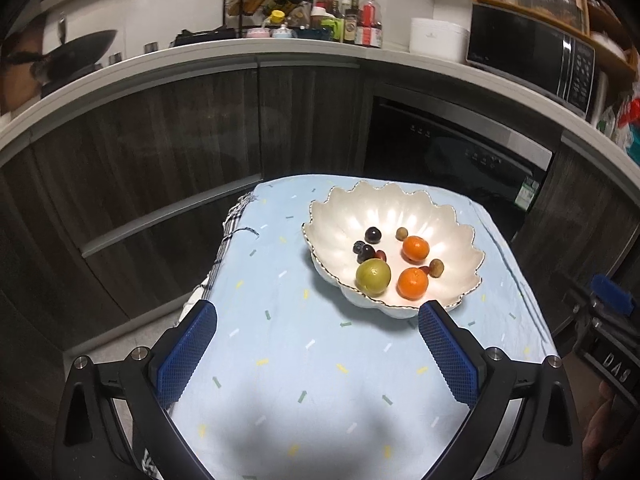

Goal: Organize fruits

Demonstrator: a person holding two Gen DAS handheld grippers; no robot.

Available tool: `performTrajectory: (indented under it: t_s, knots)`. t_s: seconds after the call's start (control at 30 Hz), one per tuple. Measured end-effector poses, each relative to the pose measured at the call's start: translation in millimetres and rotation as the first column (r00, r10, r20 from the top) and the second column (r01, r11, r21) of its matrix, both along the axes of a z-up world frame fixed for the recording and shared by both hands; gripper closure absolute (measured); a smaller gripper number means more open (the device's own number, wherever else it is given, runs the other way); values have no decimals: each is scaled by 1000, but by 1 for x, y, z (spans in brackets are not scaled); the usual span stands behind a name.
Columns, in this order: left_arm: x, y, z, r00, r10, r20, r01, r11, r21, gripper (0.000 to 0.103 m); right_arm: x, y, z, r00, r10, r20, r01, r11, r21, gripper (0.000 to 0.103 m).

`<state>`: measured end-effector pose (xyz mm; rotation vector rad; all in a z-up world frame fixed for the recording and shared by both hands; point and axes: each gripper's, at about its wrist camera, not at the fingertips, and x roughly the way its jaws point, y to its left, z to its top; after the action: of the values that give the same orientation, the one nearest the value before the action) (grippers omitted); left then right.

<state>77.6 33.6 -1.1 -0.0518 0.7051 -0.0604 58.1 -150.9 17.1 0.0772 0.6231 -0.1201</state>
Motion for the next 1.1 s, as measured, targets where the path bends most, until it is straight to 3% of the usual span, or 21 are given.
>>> performTrajectory:
  t_s: [1.1]
  knots:
    - [-7, -1, -2, 1000, 7, 11, -7, 1000, 19, 0, -8, 0, 0, 1000, -1, 11, 1, 1000, -15, 19]
